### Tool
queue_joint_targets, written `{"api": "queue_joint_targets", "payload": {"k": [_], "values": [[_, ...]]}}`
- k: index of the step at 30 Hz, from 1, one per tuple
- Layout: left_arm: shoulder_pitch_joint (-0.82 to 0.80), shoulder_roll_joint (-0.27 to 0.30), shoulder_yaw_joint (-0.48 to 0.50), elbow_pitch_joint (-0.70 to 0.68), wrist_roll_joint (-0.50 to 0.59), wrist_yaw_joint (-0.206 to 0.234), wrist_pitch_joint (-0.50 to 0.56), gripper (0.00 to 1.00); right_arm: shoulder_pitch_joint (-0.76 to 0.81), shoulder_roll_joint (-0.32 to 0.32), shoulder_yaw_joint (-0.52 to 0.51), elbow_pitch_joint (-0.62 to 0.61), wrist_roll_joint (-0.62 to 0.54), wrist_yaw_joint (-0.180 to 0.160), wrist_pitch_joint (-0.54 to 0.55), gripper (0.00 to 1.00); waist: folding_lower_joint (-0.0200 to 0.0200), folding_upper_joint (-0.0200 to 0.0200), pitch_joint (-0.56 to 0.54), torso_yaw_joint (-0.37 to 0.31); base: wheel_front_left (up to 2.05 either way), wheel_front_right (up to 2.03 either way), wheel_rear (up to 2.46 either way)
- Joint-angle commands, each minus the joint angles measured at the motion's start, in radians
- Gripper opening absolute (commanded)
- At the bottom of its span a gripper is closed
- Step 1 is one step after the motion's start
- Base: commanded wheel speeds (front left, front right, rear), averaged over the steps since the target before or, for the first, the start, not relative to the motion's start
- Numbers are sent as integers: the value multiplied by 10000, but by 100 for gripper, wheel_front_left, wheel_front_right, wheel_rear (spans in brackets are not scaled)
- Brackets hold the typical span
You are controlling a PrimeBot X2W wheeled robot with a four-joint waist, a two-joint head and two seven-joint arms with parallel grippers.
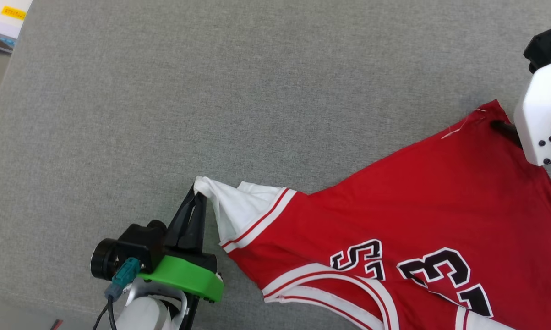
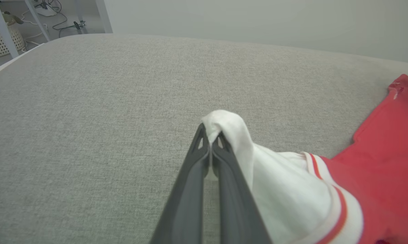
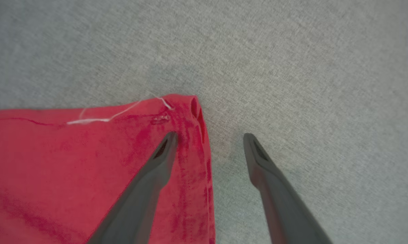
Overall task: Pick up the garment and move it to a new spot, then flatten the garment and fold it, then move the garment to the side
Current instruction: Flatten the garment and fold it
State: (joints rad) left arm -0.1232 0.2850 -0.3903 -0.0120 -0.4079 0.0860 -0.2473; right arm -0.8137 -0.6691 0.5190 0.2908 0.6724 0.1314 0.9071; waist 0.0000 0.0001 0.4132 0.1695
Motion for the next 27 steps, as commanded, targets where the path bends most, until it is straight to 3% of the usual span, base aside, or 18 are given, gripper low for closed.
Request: {"api": "queue_joint_targets", "payload": {"k": [1, 10, 11, 12, 18, 27], "values": [[-229, -85, -10, 52, 79, -84, -85, 0, -160, 62, 261, 285, 20, -7, -117, 100, 0, -1, 388, 328, 0, 0, 0], [-385, -289, 94, 416, 142, -264, -133, 0, 354, -295, 2219, 905, 783, -7, -588, 100, 0, -1, 444, 308, 0, 0, 0], [-389, -293, 117, 446, 144, -285, -135, 0, 330, -330, 2293, 884, 835, -7, -795, 23, 0, -1, 414, 278, 0, 0, 0], [-388, -289, 145, 483, 150, -313, -137, 0, 293, -364, 2353, 890, 926, -7, -1046, 0, 0, -1, 361, 238, 0, 0, 0], [-351, -197, 493, 388, 196, -391, -142, 0, -132, -275, 1820, 795, 1678, -7, -2881, 0, 0, -1, -187, -51, 0, 0, 0], [-650, 585, 1007, -333, 508, -506, -122, 0, -69, -911, 1376, -543, 2005, -7, -4896, 0, 0, -1, -1297, -607, 0, 0, 0]]}}
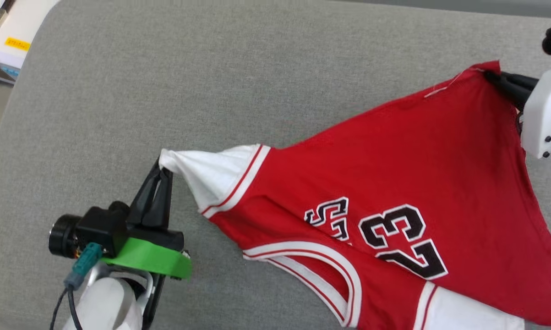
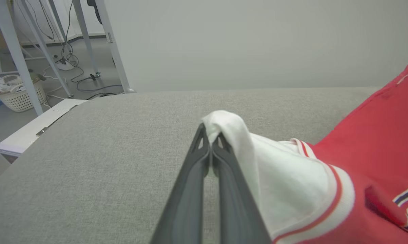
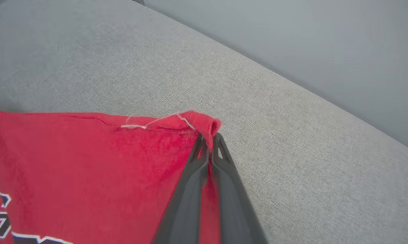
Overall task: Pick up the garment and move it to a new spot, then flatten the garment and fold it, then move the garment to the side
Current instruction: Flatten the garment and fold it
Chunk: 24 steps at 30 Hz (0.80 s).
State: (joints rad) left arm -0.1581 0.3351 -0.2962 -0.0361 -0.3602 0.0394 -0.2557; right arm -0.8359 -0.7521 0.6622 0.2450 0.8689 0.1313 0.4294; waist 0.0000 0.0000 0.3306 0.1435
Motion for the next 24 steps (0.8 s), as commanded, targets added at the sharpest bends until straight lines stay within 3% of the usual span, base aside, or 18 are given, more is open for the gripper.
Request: {"api": "queue_joint_targets", "payload": {"k": [1, 9, 13, 19, 24], "values": [[-412, 155, 105, -183, 29, -73, -11, 0, 192, -139, -142, -230, 46, -6, -316, 0, 0, 0, -572, -400, 0, 0, 0], [-2271, 783, 366, -1255, 212, -313, 822, 0, 410, -337, -1346, -1492, 51, -6, -1435, 0, 0, 0, -984, -900, 0, 0, 0], [-3935, 994, 361, -1282, 232, -715, 1294, 0, 179, -160, -2100, -1893, -182, -6, -1590, 0, 0, 0, -750, -1149, 0, 0, 0], [-7221, 868, 78, -434, 94, -1298, 1892, 0, -1029, 394, -3206, -1848, -881, -6, -1424, 0, 0, 0, 134, -1390, 0, 0, 0], [-10207, 814, -266, 1002, 114, -1568, 2044, 0, -2929, 1112, -3886, -969, -1709, -6, -1274, 0, 0, 0, 1050, -1548, 0, 0, 0]]}}
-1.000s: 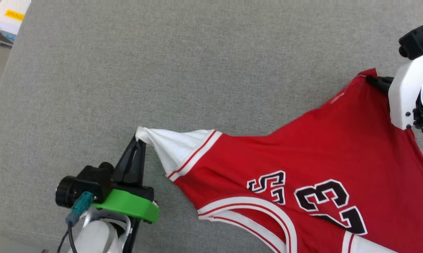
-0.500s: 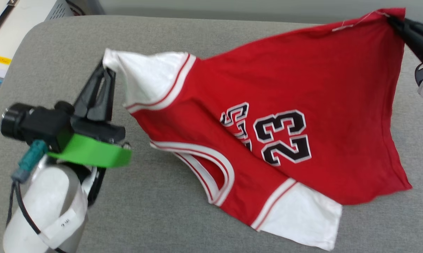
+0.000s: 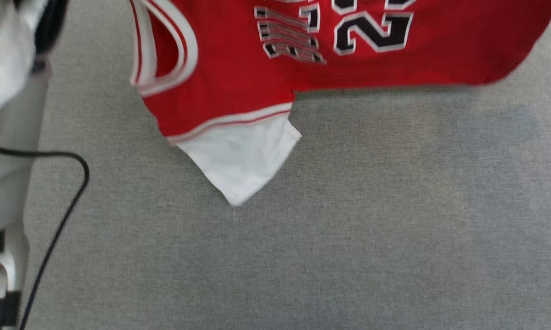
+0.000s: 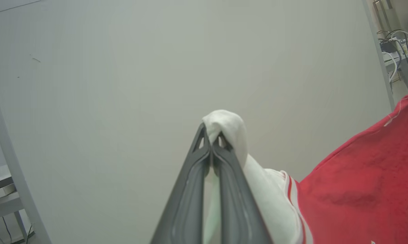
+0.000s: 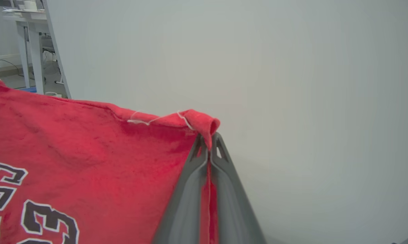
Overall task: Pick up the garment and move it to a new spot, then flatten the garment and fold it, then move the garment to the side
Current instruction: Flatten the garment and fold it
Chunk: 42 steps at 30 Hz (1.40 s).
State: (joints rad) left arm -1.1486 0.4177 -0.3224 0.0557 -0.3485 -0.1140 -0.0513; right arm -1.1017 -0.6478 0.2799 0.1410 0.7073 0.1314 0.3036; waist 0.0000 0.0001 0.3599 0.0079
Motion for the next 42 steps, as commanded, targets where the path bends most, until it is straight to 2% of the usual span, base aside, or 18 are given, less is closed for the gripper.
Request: {"api": "queue_joint_targets", "payload": {"k": [1, 5, 11, 15, 20, 25, 32, 39, 42], "values": [[-816, -6, -58, 381, 11, -60, -19, 0, -668, 186, -152, 298, -278, -7, -63, 0, 0, -1, 898, -209, 0, 0, 0], [-3105, 8, -308, 1705, 90, -130, -293, 0, -2508, 687, -374, 1396, -1034, -7, -239, 0, 0, -1, 1454, -225, 0, 0, 0], [-6074, -47, -689, 3652, 99, -160, -824, 0, -5155, 1225, -164, 2957, -1957, -7, -839, 0, 0, -1, 1953, -222, 0, 0, 0], [-7321, 1, -1326, 4603, -88, -163, -1151, 0, -6378, 1368, 120, 3840, -2281, -7, -1318, 0, 0, -1, 2172, -211, 0, 0, 0], [-7939, 136, -1947, 5616, -441, -165, -1586, 0, -7064, 1566, 677, 4875, -2269, -7, -1855, 0, 0, -1, 2425, -280, 0, 0, 0], [-7677, 321, -2621, 6367, -798, -165, -1911, 0, -6741, 1673, 1498, 5476, -1656, -7, -2306, 0, 0, -1, 2619, -355, 0, 0, 0], [-6195, 639, -2812, 6510, -1529, -166, -2089, 0, -5447, 1595, 2696, 5633, -575, -7, -2973, 0, 0, -1, 2330, -418, 0, 0, 0], [-2994, 1061, -2401, 5121, -1758, -83, -2102, 0, -3444, 1248, 4194, 5306, 525, -7, -3502, 0, 0, -1, 1407, -301, 0, 0, 0], [-1258, 1182, -2230, 4378, -1775, 146, -2102, 0, -2460, 969, 4794, 4910, 1030, -7, -3636, 0, 0, -1, 926, -244, 0, 0, 0]]}}
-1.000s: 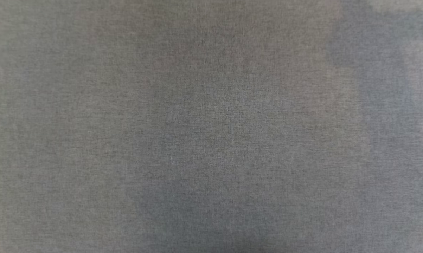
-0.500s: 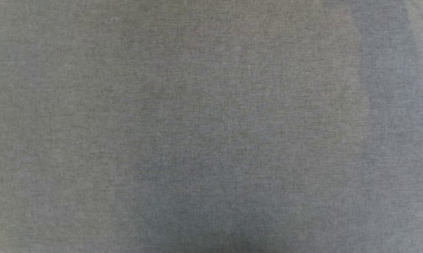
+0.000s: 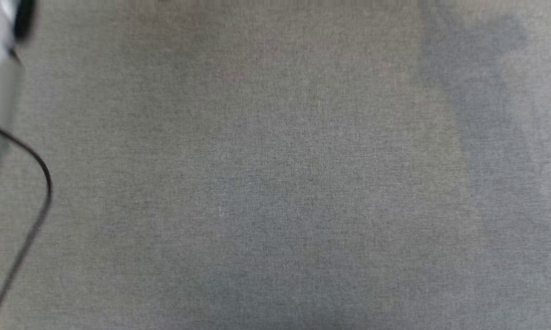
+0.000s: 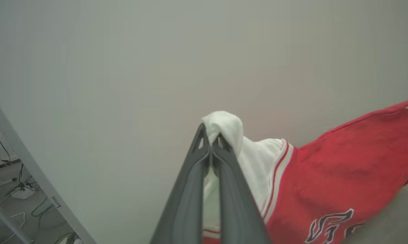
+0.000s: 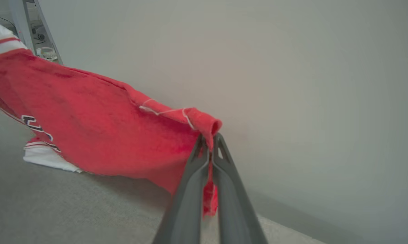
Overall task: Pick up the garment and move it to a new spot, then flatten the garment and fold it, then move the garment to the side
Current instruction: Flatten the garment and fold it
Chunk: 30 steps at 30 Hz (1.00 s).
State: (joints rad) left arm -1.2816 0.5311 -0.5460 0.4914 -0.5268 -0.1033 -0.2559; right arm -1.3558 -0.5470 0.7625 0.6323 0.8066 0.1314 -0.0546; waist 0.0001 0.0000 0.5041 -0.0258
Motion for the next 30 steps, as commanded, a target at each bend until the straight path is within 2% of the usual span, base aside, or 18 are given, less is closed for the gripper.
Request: {"api": "queue_joint_targets", "payload": {"k": [1, 11, 15, 20, 25, 30], "values": [[758, 86, 92, -279, -25, 164, -57, 0, 472, -185, 196, -202, 240, -7, -87, 0, -1, 0, -717, 111, 0, 0, 0], [7019, 749, -21, -2988, -603, 1375, 43, 0, 4153, -1815, 1917, -2048, 1549, -7, 5, 0, -1, 0, -2350, 195, 0, 0, 0], [9063, 891, -120, -3885, -1089, 1970, 174, 0, 5560, -2392, 2141, -2619, 1945, -7, -3, 0, -1, 0, -2904, 213, 0, 0, 0], [11123, 1047, -292, -4595, -1701, 2457, 392, 0, 7288, -2942, 2267, -3245, 2322, -7, 91, 0, -1, 0, -3526, 260, 0, 0, 0], [12676, 1018, -501, -5108, -2458, 2678, 721, 0, 8751, -3357, 2141, -3741, 2607, -7, 194, 0, -1, 0, -4037, 189, 0, 0, 0], [14035, 1328, -700, -5729, -3234, 2791, 1358, 0, 10208, -3712, 1867, -4176, 2981, -7, 454, 0, -1, 0, -4462, 125, 0, 0, 0]]}}
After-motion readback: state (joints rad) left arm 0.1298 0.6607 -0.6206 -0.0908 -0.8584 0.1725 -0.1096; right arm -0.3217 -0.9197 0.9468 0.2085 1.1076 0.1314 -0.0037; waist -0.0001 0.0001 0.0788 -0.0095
